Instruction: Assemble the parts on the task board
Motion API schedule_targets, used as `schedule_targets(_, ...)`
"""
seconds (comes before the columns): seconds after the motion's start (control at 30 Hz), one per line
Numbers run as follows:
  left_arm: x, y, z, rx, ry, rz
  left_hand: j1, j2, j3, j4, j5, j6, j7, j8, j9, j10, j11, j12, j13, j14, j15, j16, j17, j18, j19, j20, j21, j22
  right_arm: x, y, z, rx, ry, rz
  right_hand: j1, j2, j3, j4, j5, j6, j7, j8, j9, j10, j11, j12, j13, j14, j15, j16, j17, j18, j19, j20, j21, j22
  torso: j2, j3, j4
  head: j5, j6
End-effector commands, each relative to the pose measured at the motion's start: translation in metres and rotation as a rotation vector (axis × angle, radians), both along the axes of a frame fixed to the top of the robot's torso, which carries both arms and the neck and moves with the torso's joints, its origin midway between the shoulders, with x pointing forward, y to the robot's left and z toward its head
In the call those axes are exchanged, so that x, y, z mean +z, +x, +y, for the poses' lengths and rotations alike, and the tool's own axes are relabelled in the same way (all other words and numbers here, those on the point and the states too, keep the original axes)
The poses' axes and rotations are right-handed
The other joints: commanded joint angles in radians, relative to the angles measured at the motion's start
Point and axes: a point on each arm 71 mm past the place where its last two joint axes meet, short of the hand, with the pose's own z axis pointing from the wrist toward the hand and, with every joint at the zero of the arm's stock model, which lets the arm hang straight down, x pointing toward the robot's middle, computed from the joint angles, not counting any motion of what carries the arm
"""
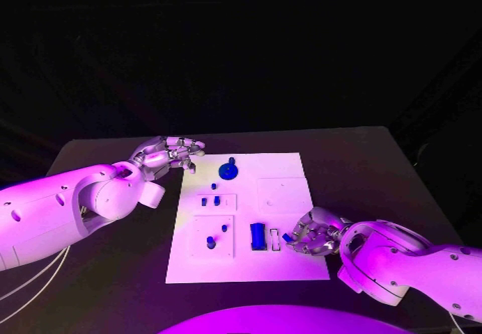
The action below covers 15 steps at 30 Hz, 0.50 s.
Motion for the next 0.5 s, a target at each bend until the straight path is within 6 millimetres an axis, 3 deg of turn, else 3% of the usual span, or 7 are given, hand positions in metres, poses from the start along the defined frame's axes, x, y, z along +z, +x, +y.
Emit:
schedule_targets(0.03,0.001,-0.001,-0.003,-0.02,-0.025,-0.011,-0.003,0.005,0.004,0.005,0.003,-0.006,0.001,0.004,-0.001,-0.007,-0.004,0.004,0.001,0.0,0.004,-0.004,-0.001,0.015,0.005,-0.002,-0.004,-0.002,-0.004,-0.001,0.001,-0.071,0.081,0.078,-0.059,0.003,-0.01,-0.005,-0.01,-0.003,0.004,0.005,0.02,0.054,0.002,0.004,0.202,0.096,0.002,-0.001,0.203,-0.014,0.105,-0.003,0.004,0.263,0.0,-0.0016,-0.0009,-0.004,-0.001)
schedule_targets(0.1,0.002,-0.001,-0.003,-0.023,-0.03,-0.015,-0.002,0.005,0.004,0.004,0.003,-0.007,0.001,0.004,-0.001,-0.007,-0.004,0.004,0.001,0.0,0.004,-0.004,-0.001,0.015,0.006,-0.002,-0.004,-0.002,-0.006,0.001,0.003,-0.074,0.082,0.087,-0.089,0.008,-0.019,-0.004,-0.017,-0.003,0.005,0.004,0.02,0.054,0.003,0.004,0.203,0.096,0.002,-0.001,0.204,-0.014,0.105,-0.002,0.004,0.263,0.0,-0.0013,-0.0007,-0.004,-0.001)
schedule_targets(0.17,0.002,-0.001,-0.004,-0.025,-0.032,-0.018,-0.001,0.005,0.004,0.003,0.004,-0.007,0.001,0.004,-0.001,-0.007,-0.004,0.004,0.001,-0.001,0.004,-0.004,-0.001,0.015,0.006,-0.002,-0.004,-0.002,-0.007,0.001,0.004,-0.074,0.082,0.093,-0.117,0.009,-0.033,-0.005,0.007,-0.002,0.005,0.004,0.02,0.054,0.003,0.003,0.202,0.096,0.003,-0.001,0.204,-0.014,0.105,-0.002,0.004,0.263,0.0,-0.0008,0.0003,-0.003,-0.001)
schedule_targets(0.5,0.003,-0.002,-0.004,-0.033,-0.04,-0.022,0.002,0.005,0.006,0.001,0.005,-0.007,0.0,0.004,-0.001,-0.008,-0.004,0.005,0.001,-0.001,0.003,-0.004,-0.001,0.016,0.006,-0.003,-0.005,-0.003,-0.01,0.005,0.015,-0.058,0.086,0.099,-0.143,0.004,-0.051,-0.005,0.009,0.0,0.005,0.006,0.021,0.054,0.003,0.004,0.203,0.096,0.002,0.0,0.205,-0.014,0.105,-0.002,0.004,0.263,0.0,0.0005,-0.0007,-0.001,-0.004)
